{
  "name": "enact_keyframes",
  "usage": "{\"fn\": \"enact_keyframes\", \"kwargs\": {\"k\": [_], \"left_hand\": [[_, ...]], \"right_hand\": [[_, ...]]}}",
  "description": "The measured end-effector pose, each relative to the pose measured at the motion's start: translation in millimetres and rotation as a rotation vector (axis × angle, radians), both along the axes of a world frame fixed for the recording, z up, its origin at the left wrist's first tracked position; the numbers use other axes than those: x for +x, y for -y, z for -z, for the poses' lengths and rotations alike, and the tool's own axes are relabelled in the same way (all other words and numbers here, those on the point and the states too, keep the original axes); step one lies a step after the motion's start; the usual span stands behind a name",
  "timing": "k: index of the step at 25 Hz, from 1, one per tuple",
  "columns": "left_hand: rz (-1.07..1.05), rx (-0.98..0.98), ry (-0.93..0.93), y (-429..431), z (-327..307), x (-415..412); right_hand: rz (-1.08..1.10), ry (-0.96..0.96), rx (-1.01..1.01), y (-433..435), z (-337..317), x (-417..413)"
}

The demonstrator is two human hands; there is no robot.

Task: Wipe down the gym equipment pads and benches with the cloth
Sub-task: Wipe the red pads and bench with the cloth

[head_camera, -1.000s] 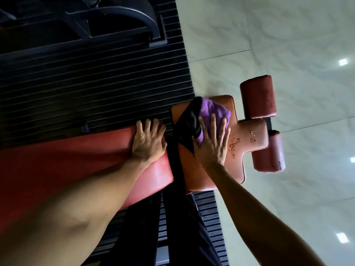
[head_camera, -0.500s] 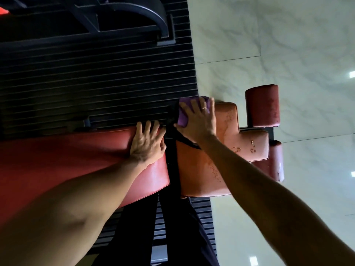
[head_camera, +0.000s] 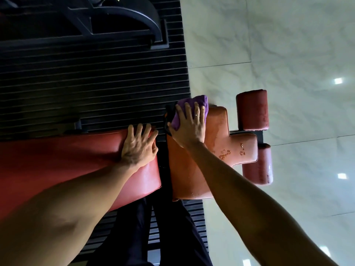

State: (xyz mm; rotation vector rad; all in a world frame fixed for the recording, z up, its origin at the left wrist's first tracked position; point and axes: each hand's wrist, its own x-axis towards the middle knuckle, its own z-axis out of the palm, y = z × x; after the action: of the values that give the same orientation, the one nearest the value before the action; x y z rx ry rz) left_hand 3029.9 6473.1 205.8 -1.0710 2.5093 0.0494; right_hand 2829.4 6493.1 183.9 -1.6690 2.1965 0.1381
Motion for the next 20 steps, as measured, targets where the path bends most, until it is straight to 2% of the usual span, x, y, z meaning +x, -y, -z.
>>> {"fn": "enact_keyframes", "kwargs": {"k": [3,6,9,13,17,20], "left_hand": [[-0.002,-0.003,-0.009,0,-1,0],[-0.005,0.009,0.004,0,-3,-1],[-0.010,0.023,0.032,0,-4,-1],[-0.027,0.045,0.052,1,-7,-3],[-0.005,0.045,0.097,-1,-9,-2],[-0.014,0.058,-0.043,1,-3,-13]], "right_hand": [[-0.066,-0.035,-0.073,-20,1,-48],[0.185,-0.009,-0.098,-51,-1,-81],[0.378,0.010,-0.100,-43,0,-49],[0.250,0.093,-0.098,-36,-4,17],[0.132,0.111,-0.161,-94,0,32],[0.226,0.102,-0.183,-129,-3,8]]}}
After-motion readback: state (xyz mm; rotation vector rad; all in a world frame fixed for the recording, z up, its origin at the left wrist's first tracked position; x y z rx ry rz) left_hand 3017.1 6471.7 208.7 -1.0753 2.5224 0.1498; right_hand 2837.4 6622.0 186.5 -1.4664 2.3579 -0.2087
